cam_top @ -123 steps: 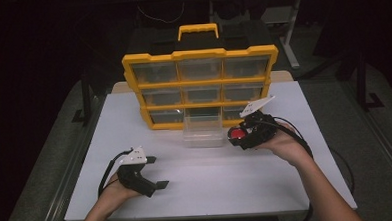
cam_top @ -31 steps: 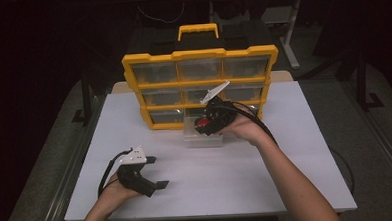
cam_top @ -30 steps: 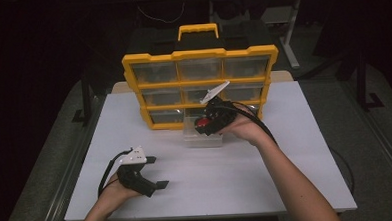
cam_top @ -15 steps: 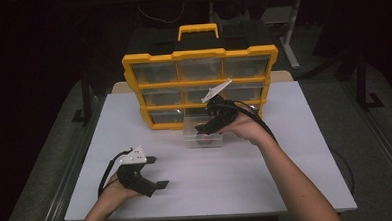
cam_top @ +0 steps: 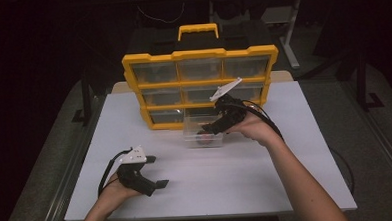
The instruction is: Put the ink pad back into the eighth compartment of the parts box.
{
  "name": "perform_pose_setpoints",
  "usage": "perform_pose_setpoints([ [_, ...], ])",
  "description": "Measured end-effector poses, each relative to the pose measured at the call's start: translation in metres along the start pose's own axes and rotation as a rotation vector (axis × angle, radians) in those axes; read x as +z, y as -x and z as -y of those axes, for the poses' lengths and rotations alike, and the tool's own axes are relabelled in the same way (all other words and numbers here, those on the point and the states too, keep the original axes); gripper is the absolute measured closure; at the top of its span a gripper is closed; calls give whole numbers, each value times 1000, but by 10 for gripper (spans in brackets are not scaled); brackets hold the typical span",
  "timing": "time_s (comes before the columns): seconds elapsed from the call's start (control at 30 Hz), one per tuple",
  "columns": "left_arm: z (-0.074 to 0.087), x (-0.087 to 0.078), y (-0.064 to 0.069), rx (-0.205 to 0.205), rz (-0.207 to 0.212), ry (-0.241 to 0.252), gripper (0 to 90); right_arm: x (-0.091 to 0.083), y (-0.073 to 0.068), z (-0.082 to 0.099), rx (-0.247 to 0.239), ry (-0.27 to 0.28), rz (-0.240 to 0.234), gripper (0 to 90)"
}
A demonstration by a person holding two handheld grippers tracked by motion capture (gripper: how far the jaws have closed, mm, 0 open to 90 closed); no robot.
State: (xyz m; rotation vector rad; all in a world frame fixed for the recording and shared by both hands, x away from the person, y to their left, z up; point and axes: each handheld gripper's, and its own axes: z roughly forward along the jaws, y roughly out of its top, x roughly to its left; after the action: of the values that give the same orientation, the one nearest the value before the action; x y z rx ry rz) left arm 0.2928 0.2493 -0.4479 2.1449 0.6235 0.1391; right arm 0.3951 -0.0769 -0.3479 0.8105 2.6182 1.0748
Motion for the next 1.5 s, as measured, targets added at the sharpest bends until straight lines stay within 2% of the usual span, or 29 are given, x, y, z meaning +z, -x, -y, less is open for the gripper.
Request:
perform_pose_setpoints([
  [0.47,3,-2,-7,-5,1,5,0,-26,5,30,35,44,41,140],
  [0.7,4,-1,-7,1,-1,-4,0,-36,5,53,48,66,53,129],
  [1.07,4,0,-6,-1,1,-5,0,-42,2,80,65,87,65,104],
  [1.17,4,0,-6,-1,0,-4,0,-41,1,91,84,88,71,87],
  [1.5,4,0,-6,1,0,-5,0,-36,-6,119,100,88,87,42],
])
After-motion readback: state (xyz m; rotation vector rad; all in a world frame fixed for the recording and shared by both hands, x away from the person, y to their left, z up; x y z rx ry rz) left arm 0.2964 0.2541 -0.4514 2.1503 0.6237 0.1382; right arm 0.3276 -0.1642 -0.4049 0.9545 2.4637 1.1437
